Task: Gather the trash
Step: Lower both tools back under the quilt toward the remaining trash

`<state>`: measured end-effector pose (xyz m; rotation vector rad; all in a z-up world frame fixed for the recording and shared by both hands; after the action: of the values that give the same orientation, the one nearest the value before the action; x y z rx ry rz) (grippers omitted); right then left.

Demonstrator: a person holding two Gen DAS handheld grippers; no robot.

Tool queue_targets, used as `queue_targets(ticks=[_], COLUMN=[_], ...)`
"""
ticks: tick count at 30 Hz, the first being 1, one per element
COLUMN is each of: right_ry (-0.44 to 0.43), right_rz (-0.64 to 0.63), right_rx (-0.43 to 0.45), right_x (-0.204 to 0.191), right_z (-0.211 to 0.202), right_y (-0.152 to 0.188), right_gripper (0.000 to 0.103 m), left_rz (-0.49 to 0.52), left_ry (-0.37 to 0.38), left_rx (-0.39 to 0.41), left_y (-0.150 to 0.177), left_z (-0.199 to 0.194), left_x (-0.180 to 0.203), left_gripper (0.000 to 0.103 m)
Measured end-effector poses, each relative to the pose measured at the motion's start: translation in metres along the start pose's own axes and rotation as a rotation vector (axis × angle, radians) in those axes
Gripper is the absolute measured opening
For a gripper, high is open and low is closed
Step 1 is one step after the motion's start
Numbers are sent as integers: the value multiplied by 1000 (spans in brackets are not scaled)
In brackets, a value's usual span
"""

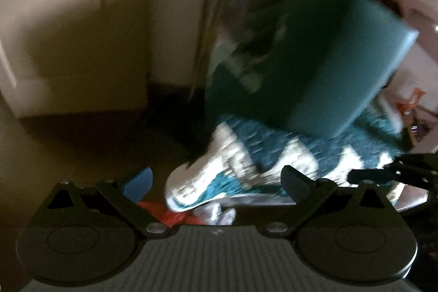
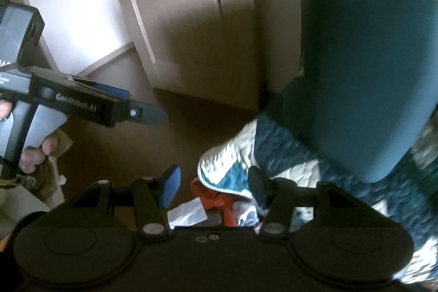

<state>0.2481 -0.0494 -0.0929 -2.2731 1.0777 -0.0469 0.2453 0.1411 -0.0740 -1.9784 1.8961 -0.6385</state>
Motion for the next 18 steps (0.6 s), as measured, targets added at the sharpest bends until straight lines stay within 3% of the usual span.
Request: queue_targets(ticks=[7,10,12,18], right_ry=[-7,-13,-49,-69], right_rz=[68,85,89,103], right_rx=[-133,-149,-181,-280], right_x=[14,18,21,27], right_z=[102,139,162,227], right_y=[29,44,50,69], right_gripper=[54,54,54,55], left_rz=[-66,-67,-59,-61], left_ry=[-61,-90,-105,-84], left_rx=[-122,-173,-207,-330], left_y=[26,40,51,86], left_z=[92,133,160,228], left_x=[-66,-86,-97,-120], left_gripper=[101,101,101,101])
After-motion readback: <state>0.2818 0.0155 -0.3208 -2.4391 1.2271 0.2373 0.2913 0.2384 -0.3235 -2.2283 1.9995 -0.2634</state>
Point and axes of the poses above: each gripper's, at about its wrist camera, not at the fingertips, and z roughly the way its jaws point, x to its right, y to its underside, the point moved 2 cm from there along z, roughly the way its jaws point, and after that the axes turned 10 degrees about -x, right-handed, at the moved point
